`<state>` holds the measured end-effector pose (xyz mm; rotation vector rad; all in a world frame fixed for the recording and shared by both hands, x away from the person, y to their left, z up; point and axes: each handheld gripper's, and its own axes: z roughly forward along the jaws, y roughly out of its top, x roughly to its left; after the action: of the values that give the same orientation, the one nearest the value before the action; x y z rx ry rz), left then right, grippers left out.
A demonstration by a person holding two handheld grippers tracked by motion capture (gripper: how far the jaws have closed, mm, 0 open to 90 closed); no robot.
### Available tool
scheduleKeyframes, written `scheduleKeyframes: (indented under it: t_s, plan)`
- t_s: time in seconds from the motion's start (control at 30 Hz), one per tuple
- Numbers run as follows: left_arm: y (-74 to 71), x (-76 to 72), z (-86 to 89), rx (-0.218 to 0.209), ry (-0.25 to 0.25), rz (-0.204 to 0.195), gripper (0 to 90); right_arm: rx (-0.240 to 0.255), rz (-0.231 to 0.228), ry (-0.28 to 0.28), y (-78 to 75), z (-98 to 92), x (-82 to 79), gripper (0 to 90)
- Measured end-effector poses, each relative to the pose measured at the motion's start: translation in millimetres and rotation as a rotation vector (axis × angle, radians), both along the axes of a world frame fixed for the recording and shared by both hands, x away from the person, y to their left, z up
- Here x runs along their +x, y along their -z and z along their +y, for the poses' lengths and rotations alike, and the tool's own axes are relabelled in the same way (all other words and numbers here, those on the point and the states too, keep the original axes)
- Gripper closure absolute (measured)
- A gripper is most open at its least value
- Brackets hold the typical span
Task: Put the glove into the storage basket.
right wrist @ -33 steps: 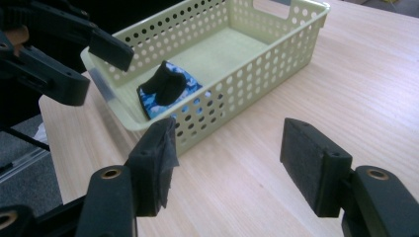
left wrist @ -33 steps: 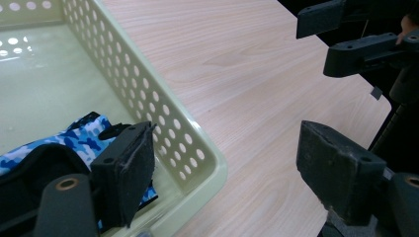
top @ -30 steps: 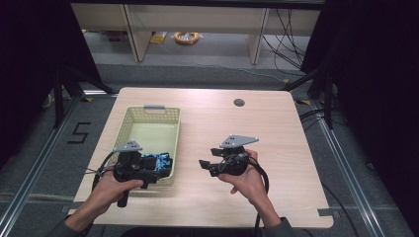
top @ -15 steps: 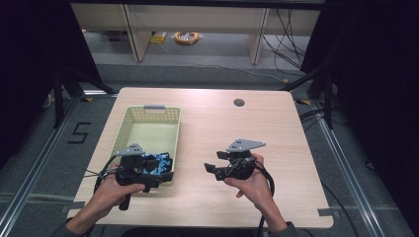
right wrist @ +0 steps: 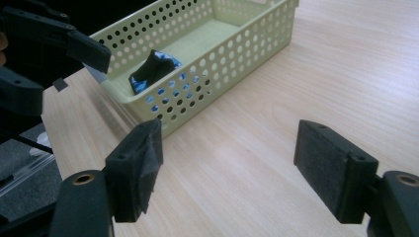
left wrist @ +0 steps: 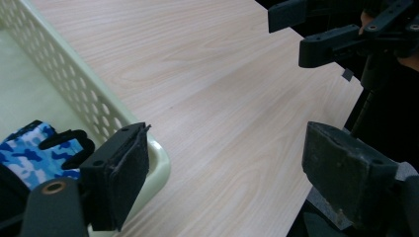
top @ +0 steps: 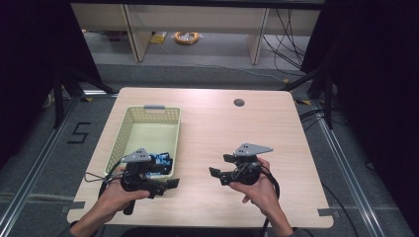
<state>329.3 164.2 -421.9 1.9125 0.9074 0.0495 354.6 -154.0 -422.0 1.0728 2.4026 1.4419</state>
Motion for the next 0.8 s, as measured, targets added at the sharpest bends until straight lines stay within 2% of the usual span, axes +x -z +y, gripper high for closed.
scheduleKeyframes:
  t_s: [0.03,0.07,0.1,0.17,0.27,0.3,0.33,0.37,0.47,0.5,0.53,0.57,0.67,0.7,0.73,0.77,0.8]
  plan:
    - [0.8,-1.5,-1.9,-0.008,-0.012,-0.005,16.3,-0.009,0.006,0.021,-0.2,-1.4,-2.0,26.2]
    - [1.5,-2.3,-2.5,-0.017,0.0,-0.001,16.2,-0.012,-0.01,0.009,1.1,-3.3,-1.1,24.7]
    - [1.8,-3.6,-3.4,-0.018,0.001,0.006,15.8,-0.004,0.013,0.021,1.4,-3.4,-3.3,22.8]
    - [3.0,-6.1,-6.5,-0.025,0.001,-0.004,15.8,0.002,-0.003,0.01,4.2,-5.7,-2.4,21.6]
    - [4.4,-8.9,-10.1,-0.025,0.031,0.006,15.6,0.007,0.015,0.03,4.9,-8.4,-5.8,21.5]
    - [5.3,-9.7,-11.4,-0.024,0.041,0.001,15.5,-0.002,0.006,0.033,5.3,-10.3,-5.8,21.5]
    - [5.8,-10.7,-13.3,-0.027,0.045,0.005,15.5,0.003,-0.018,0.014,6.8,-11.1,-4.3,21.6]
    - [5.8,-10.7,-13.3,-0.027,0.045,0.005,15.5,0.008,0.004,0.031,6.5,-12.2,-6.6,21.7]
    - [7.5,-14.7,-18.0,-0.027,0.052,0.016,15.6,0.01,0.015,0.04,7.7,-15.1,-9.6,22.0]
    - [7.7,-15.7,-19.0,-0.024,0.048,0.012,15.5,-0.011,-0.003,0.032,7.8,-17.5,-8.8,22.1]
    - [8.0,-16.1,-19.5,-0.024,0.058,0.009,15.6,0.008,0.024,0.045,8.9,-16.8,-11.3,22.1]
    - [8.7,-16.8,-20.5,-0.024,0.06,0.01,15.5,0.009,0.015,0.041,10.4,-18.1,-10.8,22.1]
    - [11.3,-19.3,-22.5,-0.019,0.066,-0.003,15.6,0.009,0.036,0.05,12.8,-19.5,-14.8,22.5]
    - [11.8,-20.6,-22.6,-0.008,0.065,0.0,15.6,0.0,0.016,0.031,14.8,-21.3,-13.0,22.6]
    - [12.8,-22.1,-23.1,-0.001,0.06,-0.002,15.6,-0.006,0.031,0.032,15.5,-22.2,-14.4,22.6]
    - [14.4,-23.1,-23.7,-0.007,0.065,0.001,15.6,-0.009,0.009,0.022,17.5,-23.2,-13.4,22.6]
    - [15.6,-24.0,-23.6,0.0,0.078,-0.002,15.6,-0.005,0.033,0.038,18.0,-23.7,-15.4,22.6]
